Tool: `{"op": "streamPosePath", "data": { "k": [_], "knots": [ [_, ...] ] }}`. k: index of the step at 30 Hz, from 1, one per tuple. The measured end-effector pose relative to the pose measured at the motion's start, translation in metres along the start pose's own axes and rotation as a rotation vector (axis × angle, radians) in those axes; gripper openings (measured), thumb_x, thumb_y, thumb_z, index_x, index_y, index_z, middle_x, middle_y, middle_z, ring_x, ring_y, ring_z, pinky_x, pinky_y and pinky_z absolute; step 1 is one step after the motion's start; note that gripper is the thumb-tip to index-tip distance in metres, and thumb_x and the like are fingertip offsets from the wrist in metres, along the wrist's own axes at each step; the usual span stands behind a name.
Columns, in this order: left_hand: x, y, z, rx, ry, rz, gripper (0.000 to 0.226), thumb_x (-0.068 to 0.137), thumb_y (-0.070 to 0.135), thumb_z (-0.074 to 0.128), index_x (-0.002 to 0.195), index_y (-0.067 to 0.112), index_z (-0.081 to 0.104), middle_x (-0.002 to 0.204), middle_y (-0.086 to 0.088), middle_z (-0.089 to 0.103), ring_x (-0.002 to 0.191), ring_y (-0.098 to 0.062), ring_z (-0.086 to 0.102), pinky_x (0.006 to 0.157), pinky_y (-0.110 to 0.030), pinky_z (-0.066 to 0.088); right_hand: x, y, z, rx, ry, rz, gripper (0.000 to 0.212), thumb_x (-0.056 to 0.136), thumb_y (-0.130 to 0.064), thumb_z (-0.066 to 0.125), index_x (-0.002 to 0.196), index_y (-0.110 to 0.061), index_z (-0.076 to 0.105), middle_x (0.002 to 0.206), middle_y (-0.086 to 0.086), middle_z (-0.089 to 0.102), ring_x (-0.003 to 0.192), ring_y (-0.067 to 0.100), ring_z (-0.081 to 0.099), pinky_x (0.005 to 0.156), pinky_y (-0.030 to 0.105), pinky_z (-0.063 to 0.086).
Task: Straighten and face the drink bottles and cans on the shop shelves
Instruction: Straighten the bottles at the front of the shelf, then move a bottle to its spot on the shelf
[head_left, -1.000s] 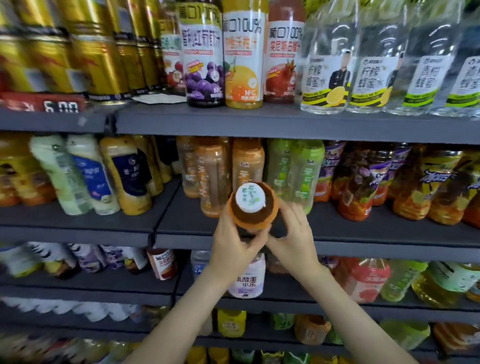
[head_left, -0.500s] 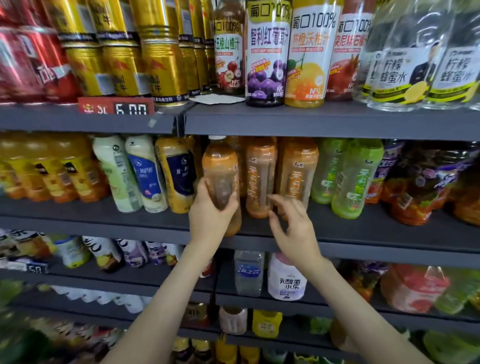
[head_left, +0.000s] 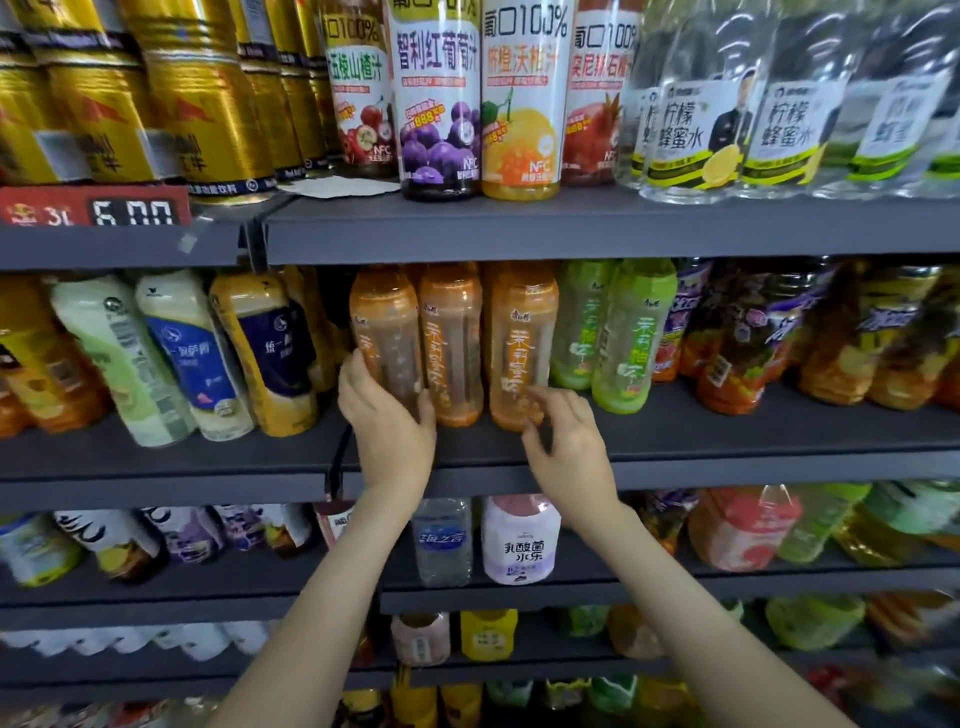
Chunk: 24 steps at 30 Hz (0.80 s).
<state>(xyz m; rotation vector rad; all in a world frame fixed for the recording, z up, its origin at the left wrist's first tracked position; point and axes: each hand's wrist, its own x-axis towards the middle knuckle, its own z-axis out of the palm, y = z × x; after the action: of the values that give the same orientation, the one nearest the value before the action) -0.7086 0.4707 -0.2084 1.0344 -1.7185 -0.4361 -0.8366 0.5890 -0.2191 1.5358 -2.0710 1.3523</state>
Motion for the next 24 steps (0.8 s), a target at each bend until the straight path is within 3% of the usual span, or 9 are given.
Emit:
{"op": "streamPosePath", "data": {
  "k": [4, 8, 11, 14, 17, 24],
  "knots": [
    [-0.029, 0.011, 0.01, 0.167, 0.092, 0.385, 0.06, 0.081, 0.017, 0.063, 0.132, 0.008, 0.033, 0.137, -0.025, 0.032, 0.124, -0.038, 0.032, 0.102, -0.051, 0.038, 0.003, 0.006, -0.009, -0.061, 0.065, 0.048, 0.032, 0.083, -0.004, 0.06, 0.115, -0.005, 0.057, 0.104, 0.01, 0.059, 0.098, 0.027, 0.051, 0.082, 0.025, 0.038],
    [-0.04, 0.035, 0.02, 0.125, -0.072, 0.525, 0.04, 0.083, 0.012, 0.058, 0.122, 0.004, 0.052, 0.121, -0.019, 0.051, 0.111, -0.029, 0.042, 0.095, -0.042, 0.043, 0.004, 0.01, -0.021, -0.068, 0.067, 0.049, 0.027, 0.084, -0.005, 0.059, 0.111, -0.005, 0.058, 0.1, 0.011, 0.06, 0.097, 0.027, 0.051, 0.078, 0.026, 0.038],
    [-0.047, 0.056, 0.034, 0.103, -0.224, 0.615, 0.037, 0.086, 0.016, 0.045, 0.119, 0.003, 0.057, 0.11, -0.014, 0.06, 0.102, -0.025, 0.046, 0.09, -0.031, 0.038, 0.011, 0.018, -0.036, -0.092, 0.078, 0.079, 0.026, 0.085, -0.006, 0.058, 0.111, -0.004, 0.059, 0.102, 0.013, 0.06, 0.1, 0.029, 0.054, 0.079, 0.032, 0.044],
    [-0.057, 0.084, 0.053, 0.13, -0.316, 0.647, 0.032, 0.087, 0.019, 0.051, 0.113, 0.005, 0.059, 0.102, -0.012, 0.062, 0.096, -0.028, 0.055, 0.082, -0.033, 0.044, 0.015, 0.032, -0.065, -0.121, 0.048, 0.129, 0.031, 0.085, -0.007, 0.058, 0.116, -0.006, 0.058, 0.111, 0.011, 0.059, 0.11, 0.026, 0.05, 0.087, 0.032, 0.045],
    [-0.075, 0.118, 0.072, 0.16, -0.412, 0.619, 0.029, 0.084, 0.019, 0.063, 0.11, 0.006, 0.06, 0.098, -0.011, 0.063, 0.091, -0.032, 0.06, 0.072, -0.036, 0.051, 0.009, 0.054, -0.104, -0.171, 0.014, 0.142, 0.028, 0.085, -0.006, 0.057, 0.113, -0.005, 0.059, 0.107, 0.011, 0.058, 0.106, 0.025, 0.048, 0.086, 0.029, 0.041],
    [-0.137, 0.208, 0.123, 0.155, -0.539, 0.542, 0.036, 0.094, 0.03, 0.048, 0.126, 0.012, 0.048, 0.117, -0.008, 0.056, 0.109, -0.027, 0.052, 0.08, -0.036, 0.044, -0.025, 0.12, -0.206, -0.215, 0.003, 0.238, 0.017, 0.088, -0.009, 0.056, 0.104, -0.007, 0.06, 0.097, 0.008, 0.057, 0.1, 0.023, 0.051, 0.072, 0.019, 0.032]
  ]
}}
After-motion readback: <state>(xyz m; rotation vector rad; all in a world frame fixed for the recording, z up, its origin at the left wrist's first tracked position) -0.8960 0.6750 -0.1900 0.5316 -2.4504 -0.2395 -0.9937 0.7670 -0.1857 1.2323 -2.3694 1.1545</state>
